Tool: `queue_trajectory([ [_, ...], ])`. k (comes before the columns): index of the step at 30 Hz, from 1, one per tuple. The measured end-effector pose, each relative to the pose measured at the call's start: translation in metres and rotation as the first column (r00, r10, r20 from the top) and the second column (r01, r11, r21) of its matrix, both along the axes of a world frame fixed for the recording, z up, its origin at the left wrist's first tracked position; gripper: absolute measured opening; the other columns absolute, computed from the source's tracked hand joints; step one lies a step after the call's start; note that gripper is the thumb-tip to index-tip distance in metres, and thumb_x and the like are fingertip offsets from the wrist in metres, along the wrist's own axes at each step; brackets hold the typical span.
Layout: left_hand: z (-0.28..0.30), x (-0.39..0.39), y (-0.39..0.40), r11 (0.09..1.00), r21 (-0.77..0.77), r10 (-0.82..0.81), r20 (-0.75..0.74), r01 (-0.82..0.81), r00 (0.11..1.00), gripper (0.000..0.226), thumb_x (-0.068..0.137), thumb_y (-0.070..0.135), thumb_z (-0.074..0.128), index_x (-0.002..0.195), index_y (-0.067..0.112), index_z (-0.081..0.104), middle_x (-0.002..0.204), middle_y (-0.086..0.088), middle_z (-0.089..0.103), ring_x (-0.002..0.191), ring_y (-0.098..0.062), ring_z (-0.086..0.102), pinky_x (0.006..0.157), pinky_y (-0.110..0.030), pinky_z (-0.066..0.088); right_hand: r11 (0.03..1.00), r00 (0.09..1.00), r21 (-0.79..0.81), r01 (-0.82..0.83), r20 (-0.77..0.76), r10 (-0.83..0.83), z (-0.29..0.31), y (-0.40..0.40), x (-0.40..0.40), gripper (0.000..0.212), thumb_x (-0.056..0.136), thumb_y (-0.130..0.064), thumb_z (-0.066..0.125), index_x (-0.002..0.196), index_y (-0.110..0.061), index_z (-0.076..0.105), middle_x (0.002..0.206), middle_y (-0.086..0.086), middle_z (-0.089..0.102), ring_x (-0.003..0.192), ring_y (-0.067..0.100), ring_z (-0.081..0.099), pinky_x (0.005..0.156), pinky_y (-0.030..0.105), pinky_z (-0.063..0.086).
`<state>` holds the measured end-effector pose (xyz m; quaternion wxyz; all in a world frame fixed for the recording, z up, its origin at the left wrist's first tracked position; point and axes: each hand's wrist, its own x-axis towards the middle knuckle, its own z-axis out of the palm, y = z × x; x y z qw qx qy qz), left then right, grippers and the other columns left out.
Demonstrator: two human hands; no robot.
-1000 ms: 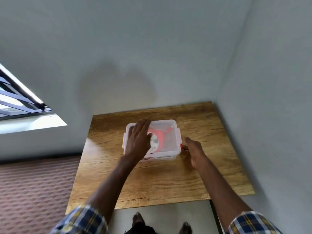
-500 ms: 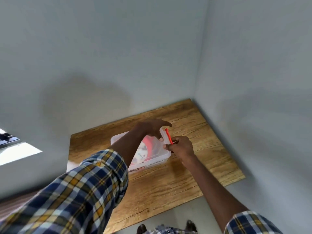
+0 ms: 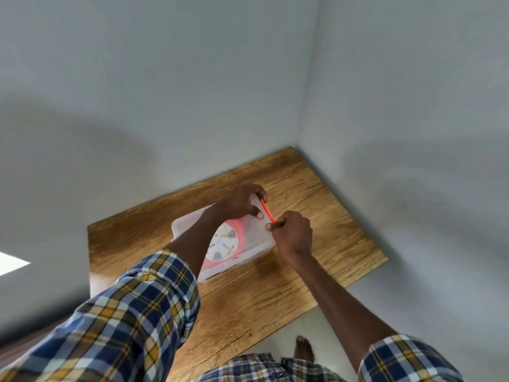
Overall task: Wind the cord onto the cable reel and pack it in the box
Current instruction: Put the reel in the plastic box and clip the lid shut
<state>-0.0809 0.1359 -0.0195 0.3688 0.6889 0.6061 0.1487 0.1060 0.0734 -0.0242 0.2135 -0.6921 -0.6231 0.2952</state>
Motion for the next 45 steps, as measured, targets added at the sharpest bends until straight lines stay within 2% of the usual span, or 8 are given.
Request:
queue_trajectory([
  [5, -0.007, -0.001, -0.013, 0.993, 0.069, 0.085, 0.088, -0.091, 0.992, 0.041, 0.062, 0.041, 0.083, 0.101, 0.038, 0.069, 0.117, 0.007, 0.07, 0.116, -0.021, 0.062, 0.103, -0.044, 0.049, 0.993, 0.982, 0.091, -0.071, 0.179, 0.053, 0.007, -0.014, -0.009, 0.02, 0.093, -0.031, 0.072, 0.098, -0.013, 0.066, 0.093, 0.005, 0.071, 0.086, 0.025, 0.069, 0.062, 0.03, 0.044],
  [11, -0.008, -0.006, -0.047, 0.952, 0.175, 0.27, -0.1, -0.25, 0.958, 0.064, 0.088, 0.046, 0.078, 0.146, 0.031, 0.054, 0.158, 0.0, 0.051, 0.149, -0.029, 0.039, 0.125, -0.052, 0.021, 0.968, 0.899, 0.104, -0.227, 0.404, 0.167, 0.019, -0.009, -0.011, 0.03, 0.092, -0.037, 0.071, 0.113, -0.02, 0.057, 0.109, 0.003, 0.065, 0.097, 0.023, 0.064, 0.073, 0.037, 0.052],
  [16, -0.019, -0.041, -0.133, 0.642, 0.404, 0.73, -0.062, -0.652, 0.68, 0.062, 0.092, 0.035, 0.075, 0.146, 0.014, 0.053, 0.156, -0.009, 0.05, 0.149, -0.033, 0.04, 0.121, -0.053, 0.022, 0.822, 0.837, 0.281, -0.494, 0.41, 0.363, 0.029, -0.004, -0.04, 0.042, 0.087, -0.028, 0.075, 0.124, -0.024, 0.057, 0.127, 0.004, 0.058, 0.116, 0.025, 0.057, 0.09, 0.042, 0.051],
  [20, -0.02, -0.058, -0.188, 0.345, -0.011, 0.937, -0.05, -0.939, 0.345, 0.093, 0.083, 0.071, 0.063, 0.151, 0.01, 0.047, 0.155, -0.017, 0.047, 0.14, -0.041, 0.045, 0.113, -0.054, 0.04, 0.614, 0.664, 0.255, -0.747, 0.321, 0.675, 0.038, -0.004, -0.102, 0.032, 0.091, -0.026, 0.07, 0.122, -0.022, 0.062, 0.129, 0.003, 0.061, 0.117, 0.024, 0.058, 0.093, 0.037, 0.05],
  [25, -0.006, -0.072, -0.219, 0.414, -0.575, 0.897, 0.128, -0.705, 0.422, 0.068, 0.09, 0.068, 0.068, 0.129, 0.012, 0.067, 0.122, -0.007, 0.07, 0.113, -0.029, 0.065, 0.091, -0.047, 0.054, 0.347, 0.385, 0.168, -0.923, 0.378, 0.842, 0.04, -0.009, -0.183, 0.022, 0.098, -0.033, 0.06, 0.116, -0.025, 0.067, 0.13, -0.004, 0.063, 0.122, 0.022, 0.055, 0.1, 0.041, 0.041],
  [32, -0.017, -0.056, -0.234, 0.376, -0.648, 0.915, 0.373, -0.662, 0.155, 0.058, 0.084, 0.055, 0.084, 0.114, 0.007, 0.073, 0.103, -0.013, 0.081, 0.083, -0.023, 0.074, 0.078, -0.043, 0.06, 0.089, -0.069, -0.413, -0.906, 0.353, 0.933, 0.03, -0.001, -0.228, 0.032, 0.1, -0.047, 0.055, 0.112, -0.021, 0.071, 0.106, 0.001, 0.071, 0.092, 0.02, 0.063, 0.072, 0.033, 0.046],
  [41, -0.029, -0.036, -0.231, 0.185, -0.409, 0.908, 0.418, -0.894, -0.003, 0.056, 0.072, 0.05, 0.094, 0.094, 0.006, 0.067, 0.092, -0.019, 0.078, 0.064, -0.017, 0.07, 0.054, -0.03, 0.054, 0.17, 0.181, -0.199, -0.965, -0.034, 0.983, 0.015, 0.016, -0.214, 0.013, 0.087, -0.04, 0.076, 0.094, -0.029, 0.079, 0.098, -0.014, 0.074, 0.095, 0.007, 0.066, 0.084, 0.035, 0.051],
  [45, -0.031, -0.026, -0.226, 0.105, -0.26, 0.918, 0.396, -0.96, -0.007, 0.06, 0.062, 0.063, 0.086, 0.087, 0.014, 0.061, 0.086, -0.014, 0.076, 0.076, -0.032, 0.076, 0.067, -0.056, 0.064, 0.252, 0.256, -0.111, -0.961, -0.022, 0.966, 0.007, 0.011, -0.208, 0.011, 0.076, -0.044, 0.082, 0.079, -0.035, 0.076, 0.089, -0.02, 0.074, 0.093, 0.004, 0.067, 0.098, 0.051, 0.048],
])
